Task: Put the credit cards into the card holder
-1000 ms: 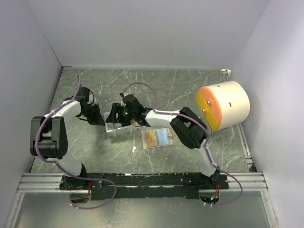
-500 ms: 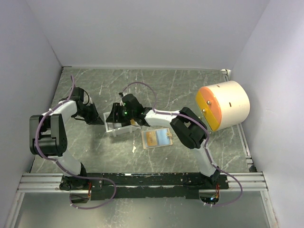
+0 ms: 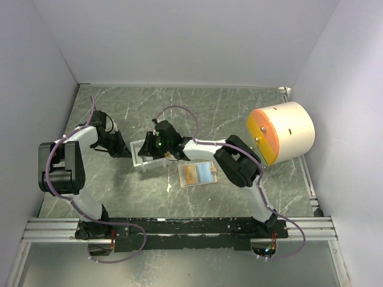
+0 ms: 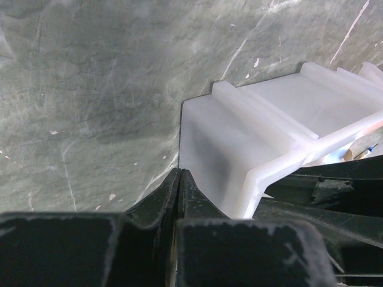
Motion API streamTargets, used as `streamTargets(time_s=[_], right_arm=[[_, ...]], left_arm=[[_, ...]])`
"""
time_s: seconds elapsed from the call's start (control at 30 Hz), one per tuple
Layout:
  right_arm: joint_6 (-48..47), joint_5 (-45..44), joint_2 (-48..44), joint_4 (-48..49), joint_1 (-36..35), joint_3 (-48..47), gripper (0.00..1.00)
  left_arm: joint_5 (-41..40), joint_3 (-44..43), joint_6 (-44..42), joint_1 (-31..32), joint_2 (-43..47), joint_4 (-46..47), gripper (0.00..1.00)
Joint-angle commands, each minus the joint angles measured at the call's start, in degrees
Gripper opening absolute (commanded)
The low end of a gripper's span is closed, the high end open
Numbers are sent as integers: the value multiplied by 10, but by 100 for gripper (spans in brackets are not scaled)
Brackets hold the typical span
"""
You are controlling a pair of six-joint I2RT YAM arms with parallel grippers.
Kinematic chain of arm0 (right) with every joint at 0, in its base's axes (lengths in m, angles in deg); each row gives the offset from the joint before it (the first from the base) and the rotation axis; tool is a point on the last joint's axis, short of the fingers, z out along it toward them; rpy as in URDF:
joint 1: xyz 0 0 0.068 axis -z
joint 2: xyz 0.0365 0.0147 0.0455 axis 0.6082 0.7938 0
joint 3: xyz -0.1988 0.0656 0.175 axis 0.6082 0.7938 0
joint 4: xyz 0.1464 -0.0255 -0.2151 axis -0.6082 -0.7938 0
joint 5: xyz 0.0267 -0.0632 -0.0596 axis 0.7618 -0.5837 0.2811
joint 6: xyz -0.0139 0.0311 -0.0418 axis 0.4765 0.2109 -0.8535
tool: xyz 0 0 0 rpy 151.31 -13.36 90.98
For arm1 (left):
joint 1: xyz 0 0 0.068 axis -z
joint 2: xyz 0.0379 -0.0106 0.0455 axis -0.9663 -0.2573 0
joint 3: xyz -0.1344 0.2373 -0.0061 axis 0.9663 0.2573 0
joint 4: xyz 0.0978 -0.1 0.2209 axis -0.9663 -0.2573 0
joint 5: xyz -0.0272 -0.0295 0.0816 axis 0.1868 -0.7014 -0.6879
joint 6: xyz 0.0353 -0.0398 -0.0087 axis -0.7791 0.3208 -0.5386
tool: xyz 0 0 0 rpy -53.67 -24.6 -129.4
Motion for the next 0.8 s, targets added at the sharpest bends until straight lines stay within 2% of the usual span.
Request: streamTargets(time_s=[0.0,0.2,0.43,0.67,0.77], right_arm=[[6,-12,-24,20,-2,14,21],[7,-13,-30,29,-2,21,13],[9,-8,-39,37,-2,24,12],[8,-6,-40,30,-2,17,18],[6,-3,-40,33,-2,17,13]], left_arm=[[16,-3,-9,-2,-3,13,9],[17,-3,-9,-2,-6,13,9],[20,-4,-8,-2,-9,15,9],[22,-6,-8,-2,-11,15,10],[22,-4,-9,-2,-11,16,10]])
